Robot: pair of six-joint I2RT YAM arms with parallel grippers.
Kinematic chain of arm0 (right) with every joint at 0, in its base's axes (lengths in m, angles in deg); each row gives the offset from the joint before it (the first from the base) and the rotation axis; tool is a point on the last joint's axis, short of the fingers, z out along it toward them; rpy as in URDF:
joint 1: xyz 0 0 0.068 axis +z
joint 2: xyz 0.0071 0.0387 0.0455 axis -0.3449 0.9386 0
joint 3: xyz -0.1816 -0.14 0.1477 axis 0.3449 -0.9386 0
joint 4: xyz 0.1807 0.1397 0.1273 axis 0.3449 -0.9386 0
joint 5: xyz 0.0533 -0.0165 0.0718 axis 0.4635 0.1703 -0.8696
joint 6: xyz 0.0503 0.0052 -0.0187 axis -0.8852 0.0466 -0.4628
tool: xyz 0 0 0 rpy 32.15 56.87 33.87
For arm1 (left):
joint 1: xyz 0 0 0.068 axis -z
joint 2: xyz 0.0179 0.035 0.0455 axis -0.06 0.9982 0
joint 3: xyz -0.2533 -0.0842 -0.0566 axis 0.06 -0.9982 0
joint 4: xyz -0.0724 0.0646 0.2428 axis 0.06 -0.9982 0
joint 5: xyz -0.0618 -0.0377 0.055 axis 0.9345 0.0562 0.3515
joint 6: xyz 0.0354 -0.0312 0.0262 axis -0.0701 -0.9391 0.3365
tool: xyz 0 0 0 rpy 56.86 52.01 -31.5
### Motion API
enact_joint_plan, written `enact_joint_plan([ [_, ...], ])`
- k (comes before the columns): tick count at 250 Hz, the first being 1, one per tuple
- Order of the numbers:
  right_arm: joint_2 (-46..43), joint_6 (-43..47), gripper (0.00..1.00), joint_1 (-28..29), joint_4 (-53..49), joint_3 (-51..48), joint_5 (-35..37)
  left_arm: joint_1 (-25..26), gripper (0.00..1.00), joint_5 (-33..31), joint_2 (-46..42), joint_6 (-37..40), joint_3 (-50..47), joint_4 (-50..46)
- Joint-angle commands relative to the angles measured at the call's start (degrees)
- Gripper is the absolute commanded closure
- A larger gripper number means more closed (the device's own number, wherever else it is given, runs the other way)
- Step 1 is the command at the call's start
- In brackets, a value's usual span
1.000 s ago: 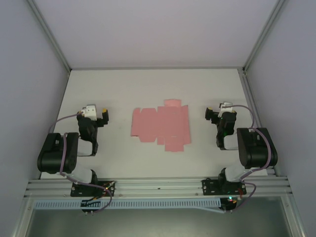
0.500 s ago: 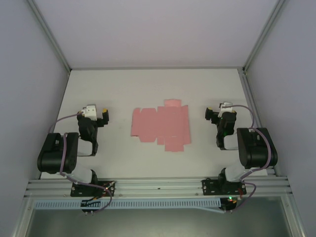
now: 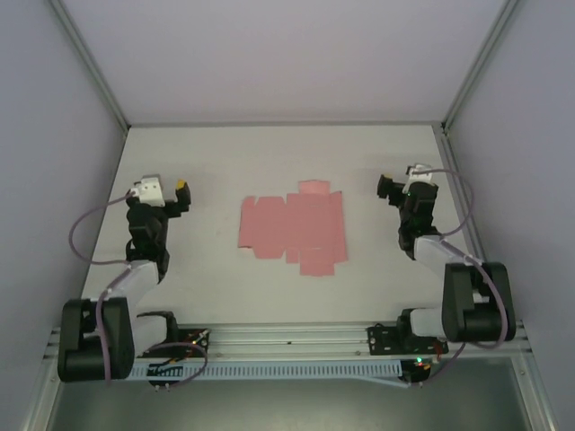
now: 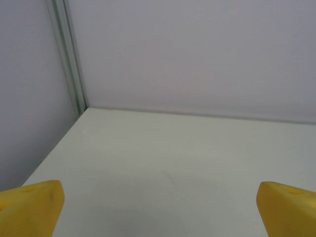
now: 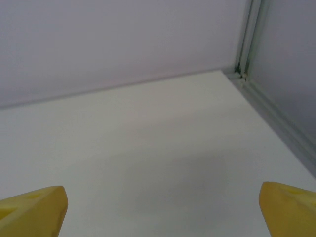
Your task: Assemble paper box
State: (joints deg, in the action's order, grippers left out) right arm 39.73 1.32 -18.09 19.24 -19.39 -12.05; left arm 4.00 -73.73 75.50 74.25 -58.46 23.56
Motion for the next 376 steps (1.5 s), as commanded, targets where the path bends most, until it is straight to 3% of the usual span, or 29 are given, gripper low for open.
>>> enact_joint_plan([
  [1, -6.8, -4.9, 0.00, 0.2, -7.1, 1.5, -2.5, 0.9, 0.00, 4.4, -4.4, -6.2, 3.7, -12.9],
  [27, -12.0, -6.8, 0.00, 0.2, -0.8, -1.4, -7.6, 3.1, 0.00, 4.9, -5.6, -10.7, 8.9, -21.8],
  [53, -14.3, -9.9, 0.00, 2.5, -14.1, 4.7, -9.1, 6.9, 0.00, 6.7, -4.9, -13.9, 13.3, -28.2],
  [100, -12.7, -7.1, 0.00, 18.7, -25.4, 10.4, 0.3, 17.1, 0.00, 7.3, -1.4, -17.8, 18.1, -32.7],
  [123, -8.2, -9.4, 0.00, 25.7, -26.5, 11.6, 3.0, 21.2, 0.00, 7.3, 1.5, -18.2, 19.5, -34.7],
  [156, 2.6, -16.8, 0.00, 31.5, -30.6, 15.3, 4.4, 22.3, 0.00, 7.5, 5.3, -20.0, 19.2, -36.8],
  [187, 14.6, -18.5, 0.11, 35.3, -37.7, 21.9, 2.5, 22.3, 0.00, 9.4, 9.6, -21.7, 19.3, -39.4],
  [220, 22.9, -20.9, 0.27, 36.0, -43.7, 26.6, 2.7, 22.0, 0.00, 12.5, 15.7, -21.9, 21.2, -42.2],
  [276, 24.5, -23.9, 0.28, 35.2, -48.1, 25.3, 8.9, 21.7, 0.00, 19.9, 24.7, -20.9, 24.2, -43.8],
  [319, 26.1, -26.9, 0.33, 32.1, -44.3, 20.6, 0.9, 21.7, 0.00, 22.3, 28.9, -19.3, 26.1, -44.7],
  [376, 26.2, -29.9, 0.43, 29.6, -42.1, 16.2, -2.1, 21.7, 0.03, 24.7, 32.0, -17.2, 26.9, -45.4],
])
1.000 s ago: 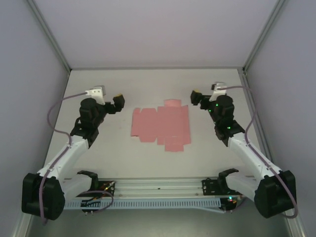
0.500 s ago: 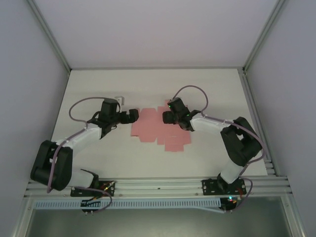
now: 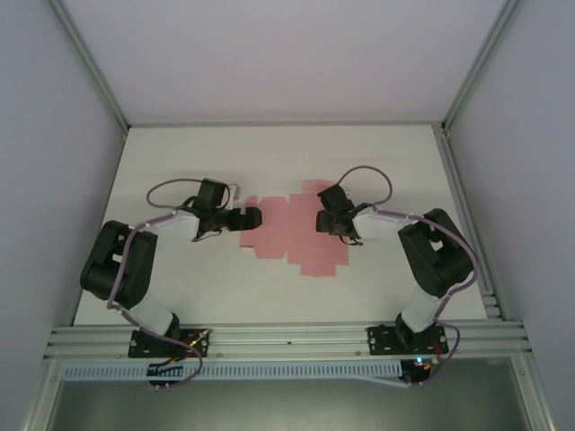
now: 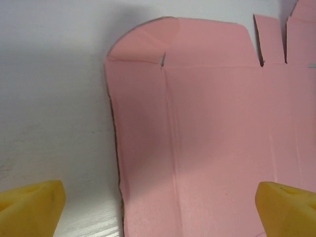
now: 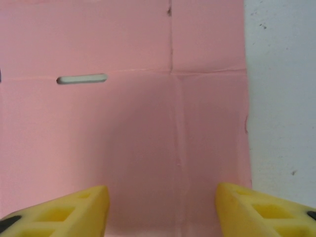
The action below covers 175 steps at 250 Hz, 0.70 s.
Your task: Assemble paper box
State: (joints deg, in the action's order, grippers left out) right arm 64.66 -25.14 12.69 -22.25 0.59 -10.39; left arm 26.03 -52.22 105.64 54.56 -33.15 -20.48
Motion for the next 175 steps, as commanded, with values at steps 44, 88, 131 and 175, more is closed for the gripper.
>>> enact_joint_plan([
  [44, 1.0, -4.6, 0.43, -2.1, 2.8, -7.0, -6.3, -0.4, 0.13, 6.9, 5.2, 2.8, 2.3, 0.5],
  [88, 2.0, -4.3, 0.45, -2.3, 4.9, -7.6, -8.3, -0.4, 0.19, 17.7, 7.0, 1.8, 2.3, 5.7],
  [131, 2.3, -4.1, 0.47, -2.4, 6.2, -8.0, -9.5, -0.4, 0.30, 22.1, 5.8, -0.4, 1.8, 9.6],
  [175, 0.7, -4.6, 0.47, -3.1, 8.3, -9.6, -9.8, -0.4, 0.55, 21.4, 2.6, -0.4, 1.9, 9.6],
])
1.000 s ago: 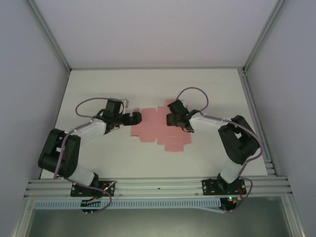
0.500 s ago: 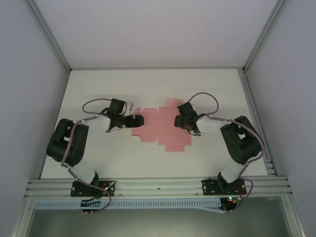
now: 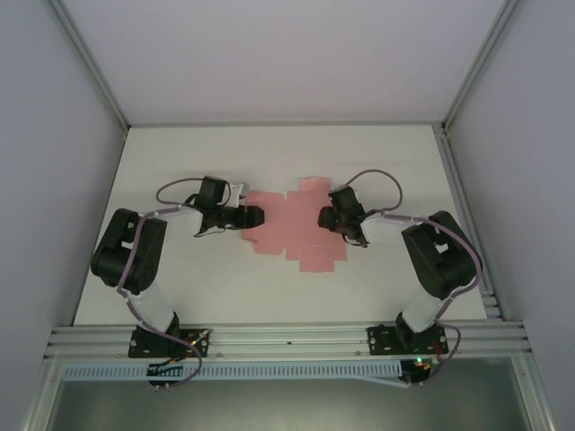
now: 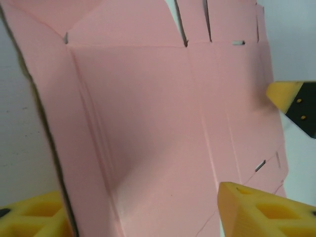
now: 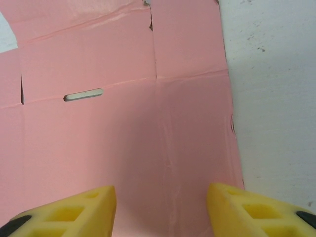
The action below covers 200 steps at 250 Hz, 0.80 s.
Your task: Assemble paper box
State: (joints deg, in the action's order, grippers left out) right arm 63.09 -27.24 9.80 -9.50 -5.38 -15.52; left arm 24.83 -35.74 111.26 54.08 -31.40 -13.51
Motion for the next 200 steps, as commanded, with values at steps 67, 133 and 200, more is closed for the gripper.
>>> enact_joint_plan([
  [67, -11.7, 4.0, 0.30, -1.9, -5.2, -3.0, -6.4, 0.8, 1.00, 2.7, -10.3, 5.8, 2.5, 0.2],
  [133, -32.4, 8.8, 0.15, -13.2, -5.2, -5.3, -23.9, 0.9, 1.00, 11.5, -24.4, 6.8, 1.6, 8.3],
  [200, -41.5, 10.2, 0.17, -23.3, -0.3, -8.8, -42.4, 0.7, 1.00, 12.8, -31.7, 3.0, 5.6, 7.3],
])
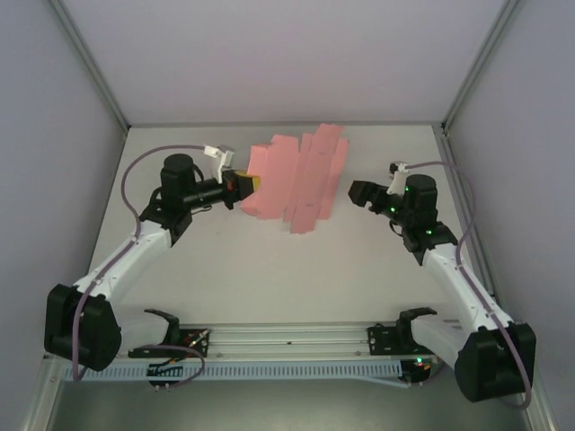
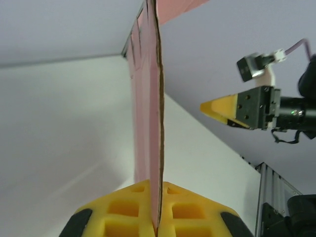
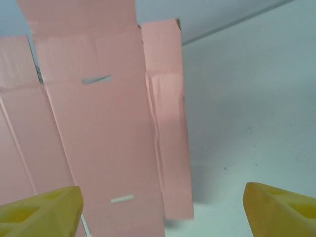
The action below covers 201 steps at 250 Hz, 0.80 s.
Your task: Assemble paper box
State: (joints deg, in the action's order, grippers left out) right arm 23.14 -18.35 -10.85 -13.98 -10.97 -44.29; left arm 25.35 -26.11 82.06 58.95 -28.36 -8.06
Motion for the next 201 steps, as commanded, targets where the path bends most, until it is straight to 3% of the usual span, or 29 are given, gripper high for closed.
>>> enact_joint_plan([
  [1, -1.5, 1.2, 0.17, -2.8, 4.6, -3.3, -14.0, 0.1, 1.00, 3.2, -2.6, -1.9, 2.6, 1.9],
  [61, 3.8, 0.6, 0.24, -4.8, 14.3, -2.9, -24.0, 0.2, 1.00, 8.2, -6.7, -7.4, 4.1, 7.4],
  [108, 6.8, 1.4, 0.28, -4.9, 20.1, -1.8, -27.1, 0.2, 1.00, 8.6, -8.9, -8.7, 4.0, 8.2],
  [129, 7.1, 0.4, 0.41, -4.9, 23.7, -1.8, -28.9, 0.1, 1.00, 8.6, -9.5, -9.0, 3.8, 8.3],
  [170, 6.5, 1.5, 0.80, -4.9, 24.3, -1.9, -29.7, 0.1, 1.00, 7.3, -10.0, -9.2, 3.0, 8.3],
  [201, 5.3, 2.9, 0.97, -4.8, 21.3, -1.5, -28.3, 0.1, 1.00, 4.5, -10.3, -7.9, 2.7, 6.1],
])
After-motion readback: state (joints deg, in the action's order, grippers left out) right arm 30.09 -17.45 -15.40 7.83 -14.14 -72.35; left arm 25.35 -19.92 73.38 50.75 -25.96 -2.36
